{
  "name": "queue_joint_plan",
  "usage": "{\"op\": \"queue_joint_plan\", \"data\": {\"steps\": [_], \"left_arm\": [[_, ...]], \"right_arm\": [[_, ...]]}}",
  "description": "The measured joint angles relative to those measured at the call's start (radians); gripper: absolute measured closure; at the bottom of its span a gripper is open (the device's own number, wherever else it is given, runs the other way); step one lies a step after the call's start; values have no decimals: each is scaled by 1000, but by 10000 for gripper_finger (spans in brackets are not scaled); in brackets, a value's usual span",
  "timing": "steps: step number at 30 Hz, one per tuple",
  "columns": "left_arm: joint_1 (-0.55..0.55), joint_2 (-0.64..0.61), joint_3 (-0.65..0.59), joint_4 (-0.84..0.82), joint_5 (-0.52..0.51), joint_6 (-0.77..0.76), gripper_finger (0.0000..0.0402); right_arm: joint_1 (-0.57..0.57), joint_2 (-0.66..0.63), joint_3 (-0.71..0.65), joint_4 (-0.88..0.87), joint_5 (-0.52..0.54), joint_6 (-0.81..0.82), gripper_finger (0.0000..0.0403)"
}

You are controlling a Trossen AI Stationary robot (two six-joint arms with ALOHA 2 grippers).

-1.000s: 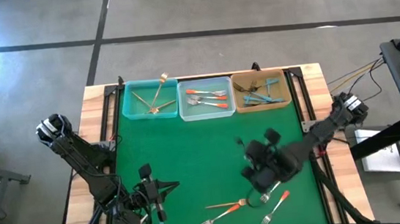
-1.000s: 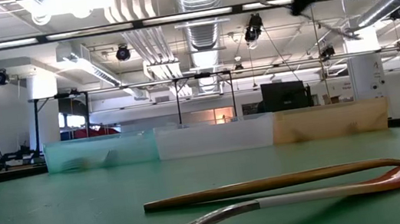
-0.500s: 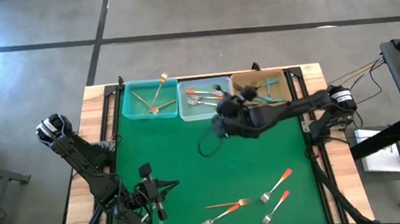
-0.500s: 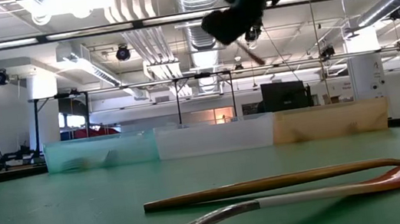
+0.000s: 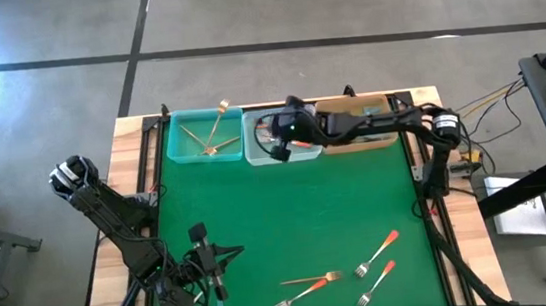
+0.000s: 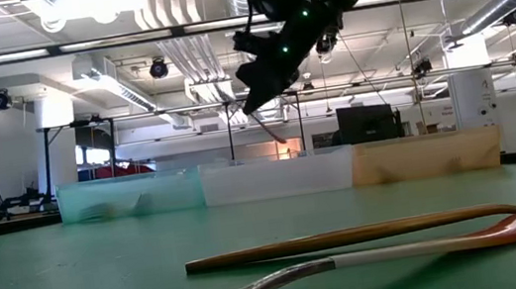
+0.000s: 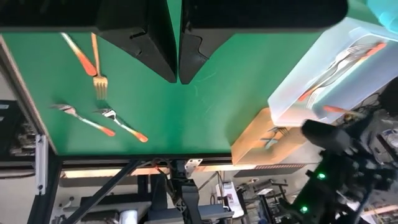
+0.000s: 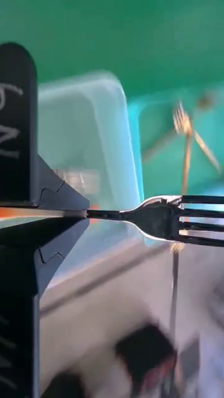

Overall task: Sort silverware by color (type)
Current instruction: Put the orange fork into the white bin

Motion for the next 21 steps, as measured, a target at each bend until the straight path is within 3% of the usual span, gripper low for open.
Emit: {"op": "queue_joint_plan", "data": {"steps": [2,11,18,21], "left_arm": [[0,0,0,-12,0,0,401],[0,0,-1,-19,-20,-15,401],[0,0,-1,-19,-20,-16,401],[0,0,-1,-19,-21,-16,401]], "right_arm": [[-10,0,-1,-5,-59,-26,394],[-30,-9,-1,-10,-52,-41,389],[-33,-16,-1,-46,-41,20,333],[-28,-38,20,-171,-42,52,304]]}}
